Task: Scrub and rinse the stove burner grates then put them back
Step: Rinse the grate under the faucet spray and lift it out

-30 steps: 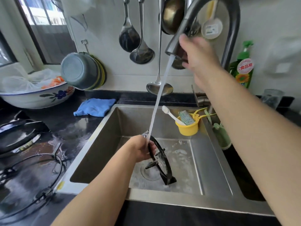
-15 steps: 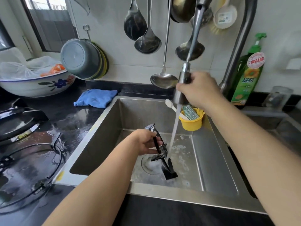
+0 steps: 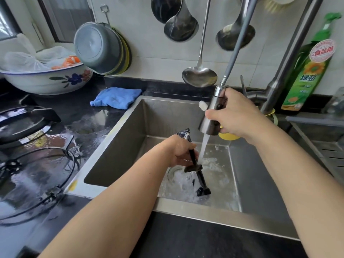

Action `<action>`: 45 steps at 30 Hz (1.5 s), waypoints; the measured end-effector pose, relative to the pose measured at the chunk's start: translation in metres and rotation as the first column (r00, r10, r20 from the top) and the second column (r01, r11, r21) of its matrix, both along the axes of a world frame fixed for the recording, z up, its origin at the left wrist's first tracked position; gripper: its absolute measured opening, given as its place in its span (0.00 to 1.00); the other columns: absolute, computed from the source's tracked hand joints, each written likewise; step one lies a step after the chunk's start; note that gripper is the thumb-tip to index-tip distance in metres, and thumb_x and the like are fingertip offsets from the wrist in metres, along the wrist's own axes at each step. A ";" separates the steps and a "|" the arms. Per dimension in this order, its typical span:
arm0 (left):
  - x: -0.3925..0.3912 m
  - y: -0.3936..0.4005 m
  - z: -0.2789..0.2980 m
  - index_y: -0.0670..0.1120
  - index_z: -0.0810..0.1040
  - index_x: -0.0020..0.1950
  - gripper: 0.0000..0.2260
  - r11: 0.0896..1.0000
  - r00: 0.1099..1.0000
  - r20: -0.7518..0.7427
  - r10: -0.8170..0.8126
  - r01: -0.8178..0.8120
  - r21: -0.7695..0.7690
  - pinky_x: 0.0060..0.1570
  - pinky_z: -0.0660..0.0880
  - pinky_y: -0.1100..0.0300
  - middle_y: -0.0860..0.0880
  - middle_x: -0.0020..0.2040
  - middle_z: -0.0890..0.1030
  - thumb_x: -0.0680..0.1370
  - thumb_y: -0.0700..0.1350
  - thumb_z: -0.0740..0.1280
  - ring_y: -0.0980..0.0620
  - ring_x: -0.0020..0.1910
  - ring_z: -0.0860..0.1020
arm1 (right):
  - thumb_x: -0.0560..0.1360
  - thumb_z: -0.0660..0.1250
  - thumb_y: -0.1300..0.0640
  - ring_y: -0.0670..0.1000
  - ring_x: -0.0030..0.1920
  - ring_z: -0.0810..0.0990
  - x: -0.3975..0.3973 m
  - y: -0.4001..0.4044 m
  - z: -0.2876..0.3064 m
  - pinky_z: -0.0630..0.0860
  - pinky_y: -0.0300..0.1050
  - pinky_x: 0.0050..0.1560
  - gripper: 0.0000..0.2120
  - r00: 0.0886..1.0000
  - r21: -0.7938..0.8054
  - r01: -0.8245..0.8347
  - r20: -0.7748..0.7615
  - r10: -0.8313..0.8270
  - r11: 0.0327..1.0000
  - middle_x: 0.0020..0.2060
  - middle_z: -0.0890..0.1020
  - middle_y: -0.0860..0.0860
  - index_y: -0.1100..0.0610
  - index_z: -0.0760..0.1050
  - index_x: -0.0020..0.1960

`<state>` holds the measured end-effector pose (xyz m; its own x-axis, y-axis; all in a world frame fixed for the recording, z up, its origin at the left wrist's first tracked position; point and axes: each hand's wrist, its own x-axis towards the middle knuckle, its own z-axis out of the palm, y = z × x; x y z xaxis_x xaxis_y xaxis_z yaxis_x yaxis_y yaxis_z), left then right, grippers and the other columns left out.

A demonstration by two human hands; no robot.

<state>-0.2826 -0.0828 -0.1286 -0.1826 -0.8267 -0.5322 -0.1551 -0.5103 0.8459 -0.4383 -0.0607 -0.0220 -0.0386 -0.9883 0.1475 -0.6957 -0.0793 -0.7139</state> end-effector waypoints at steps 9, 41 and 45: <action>0.002 0.005 0.006 0.40 0.81 0.48 0.11 1.000 0.995 0.104 -0.005 0.008 -0.029 0.53 0.82 0.47 0.46 0.41 0.86 0.84 0.44 0.65 0.46 0.43 0.84 | 0.69 0.73 0.50 0.56 0.49 0.81 0.003 -0.001 -0.001 0.83 0.58 0.48 0.15 0.999 0.020 -0.025 0.031 0.025 0.999 0.48 0.79 0.50 0.47 0.71 0.51; 0.000 0.010 0.022 0.39 0.78 0.50 0.07 0.999 0.981 0.192 -0.037 0.042 -0.025 0.50 0.81 0.41 0.44 0.45 0.83 0.84 0.41 0.64 0.47 0.44 0.85 | 0.73 0.73 0.51 0.57 0.51 0.77 0.030 -0.070 -0.006 0.72 0.46 0.47 0.22 0.994 -0.112 0.102 -0.023 -0.105 0.989 0.55 0.79 0.53 0.53 0.70 0.63; 0.010 0.004 0.018 0.38 0.76 0.51 0.07 0.999 0.970 0.242 -0.018 0.024 -0.022 0.42 0.81 0.44 0.44 0.44 0.82 0.84 0.36 0.59 0.46 0.39 0.85 | 0.72 0.73 0.51 0.57 0.50 0.77 0.012 -0.064 -0.007 0.71 0.46 0.47 0.19 0.991 -0.084 0.114 -0.059 -0.119 0.990 0.54 0.79 0.53 0.51 0.69 0.59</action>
